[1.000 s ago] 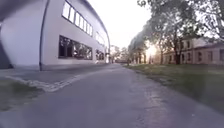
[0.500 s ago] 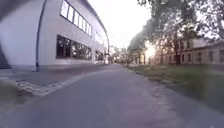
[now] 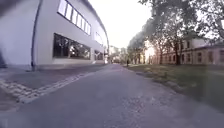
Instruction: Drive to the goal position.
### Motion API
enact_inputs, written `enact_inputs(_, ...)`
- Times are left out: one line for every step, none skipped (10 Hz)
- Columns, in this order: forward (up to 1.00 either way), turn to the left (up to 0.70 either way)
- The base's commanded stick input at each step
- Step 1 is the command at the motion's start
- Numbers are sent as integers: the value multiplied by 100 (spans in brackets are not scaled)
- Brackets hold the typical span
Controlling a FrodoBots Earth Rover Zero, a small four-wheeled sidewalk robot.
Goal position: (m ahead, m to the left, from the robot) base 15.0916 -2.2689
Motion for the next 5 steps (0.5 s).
enact_inputs(70, 0)
enact_inputs(70, 0)
enact_inputs(70, 0)
enact_inputs(70, 0)
enact_inputs(70, 0)
